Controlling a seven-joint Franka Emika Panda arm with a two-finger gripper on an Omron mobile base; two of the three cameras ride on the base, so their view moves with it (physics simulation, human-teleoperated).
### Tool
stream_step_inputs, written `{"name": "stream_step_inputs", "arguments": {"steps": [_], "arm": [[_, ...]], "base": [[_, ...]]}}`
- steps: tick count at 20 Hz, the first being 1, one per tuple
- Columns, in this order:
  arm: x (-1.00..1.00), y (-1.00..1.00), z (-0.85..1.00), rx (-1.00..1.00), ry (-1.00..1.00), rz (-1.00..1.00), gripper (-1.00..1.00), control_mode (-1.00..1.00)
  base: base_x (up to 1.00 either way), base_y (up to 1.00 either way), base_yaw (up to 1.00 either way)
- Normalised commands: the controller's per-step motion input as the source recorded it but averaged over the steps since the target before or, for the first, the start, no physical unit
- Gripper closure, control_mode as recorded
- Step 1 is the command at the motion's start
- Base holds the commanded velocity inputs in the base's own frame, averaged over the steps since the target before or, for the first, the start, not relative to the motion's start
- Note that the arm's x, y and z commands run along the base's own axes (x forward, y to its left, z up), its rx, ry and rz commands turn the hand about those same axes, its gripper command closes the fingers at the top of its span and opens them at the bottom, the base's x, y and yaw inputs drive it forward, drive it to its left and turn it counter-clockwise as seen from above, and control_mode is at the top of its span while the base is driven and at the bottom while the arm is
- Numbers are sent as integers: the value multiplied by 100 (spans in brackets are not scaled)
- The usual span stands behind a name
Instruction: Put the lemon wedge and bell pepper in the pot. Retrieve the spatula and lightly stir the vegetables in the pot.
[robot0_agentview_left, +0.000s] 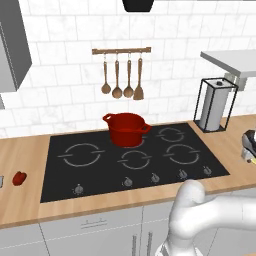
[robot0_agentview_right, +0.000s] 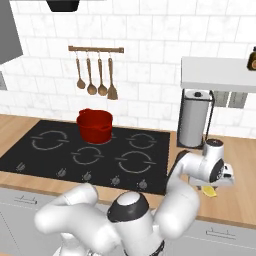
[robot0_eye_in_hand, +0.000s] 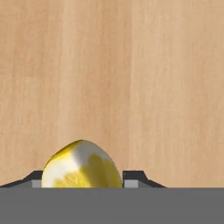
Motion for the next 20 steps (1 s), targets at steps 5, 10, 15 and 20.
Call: {"name": "stream_step_inputs", "arguments": {"steps": [5, 10, 15, 20], "arm": [[-45, 4, 20, 9, -11, 0, 100, -100], [-63, 69, 74, 2, -19, -6, 100, -100], [-60, 100, 56, -1, -7, -12, 100, -100], [-43, 100, 31, -12, 0, -11, 100, -100]], "base": [[0, 0, 0], [0, 0, 0], [0, 0, 0], [0, 0, 0]]}}
